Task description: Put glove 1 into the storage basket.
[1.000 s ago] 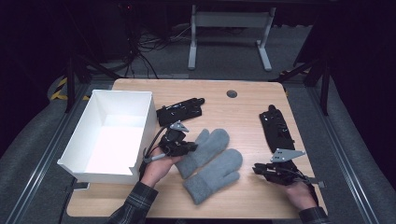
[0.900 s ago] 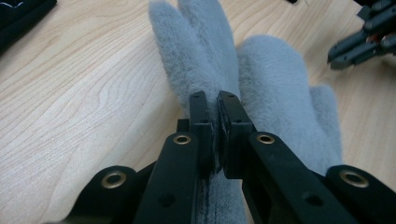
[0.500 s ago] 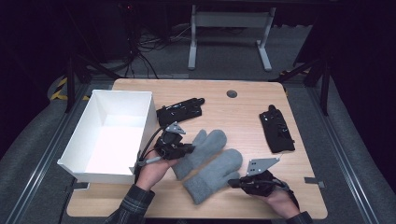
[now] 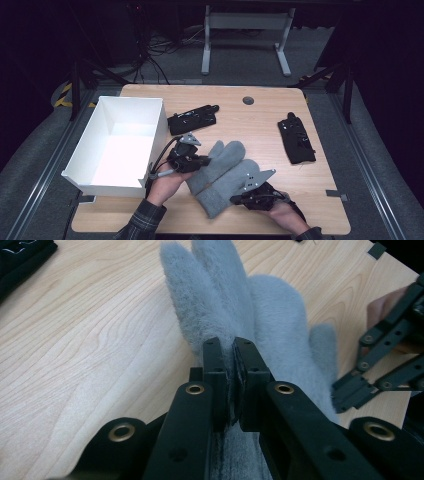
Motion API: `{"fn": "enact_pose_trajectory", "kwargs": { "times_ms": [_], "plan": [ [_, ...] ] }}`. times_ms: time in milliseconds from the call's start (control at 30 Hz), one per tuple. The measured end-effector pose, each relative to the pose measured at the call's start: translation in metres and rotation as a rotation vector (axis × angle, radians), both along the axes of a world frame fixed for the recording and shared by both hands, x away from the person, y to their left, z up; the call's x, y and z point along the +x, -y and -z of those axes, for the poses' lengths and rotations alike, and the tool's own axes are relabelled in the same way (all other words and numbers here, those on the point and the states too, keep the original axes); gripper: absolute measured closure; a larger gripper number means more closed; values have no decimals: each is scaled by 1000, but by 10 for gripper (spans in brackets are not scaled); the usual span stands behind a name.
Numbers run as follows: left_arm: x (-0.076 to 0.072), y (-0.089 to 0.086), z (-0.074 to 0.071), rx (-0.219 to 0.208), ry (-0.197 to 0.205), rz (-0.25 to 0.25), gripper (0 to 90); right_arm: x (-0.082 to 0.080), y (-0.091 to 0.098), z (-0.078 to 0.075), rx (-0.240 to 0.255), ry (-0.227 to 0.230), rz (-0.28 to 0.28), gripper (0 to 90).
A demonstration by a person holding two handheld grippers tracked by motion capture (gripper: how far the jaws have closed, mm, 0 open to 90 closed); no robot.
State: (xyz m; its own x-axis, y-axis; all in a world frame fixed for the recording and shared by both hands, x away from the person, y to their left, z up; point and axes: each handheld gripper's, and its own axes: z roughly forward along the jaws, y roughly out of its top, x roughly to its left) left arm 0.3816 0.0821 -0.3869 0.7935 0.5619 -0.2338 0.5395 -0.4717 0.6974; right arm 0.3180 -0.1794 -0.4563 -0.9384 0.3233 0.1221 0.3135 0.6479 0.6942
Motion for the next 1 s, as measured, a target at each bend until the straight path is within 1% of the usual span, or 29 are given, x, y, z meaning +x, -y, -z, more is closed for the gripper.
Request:
{"fn": "enact_pose_trajectory", "kwargs": {
  "times_ms": [33,133,367,633,833,933,1000],
  "plan": [
    [-1,1,-1,1,0,4,862,4,0,0,-6,10,11,900],
    [-1,2,-2,0,0,6,862,8,-1,1,-3,12,20,900],
    [-4,8,-6,-14,7,19,862,18,-10,2,-2,20,27,900],
    [-6,17,-6,-5,13,28,862,28,-18,2,-9,47,46,900],
    [-5,24,-3,1,-4,32,860,41,-27,4,1,67,65,900],
    [-5,26,-2,-2,-10,32,858,43,-28,4,2,73,70,900],
    [-4,26,-1,-14,-16,29,855,43,-26,3,6,75,74,900]
  ]
}}
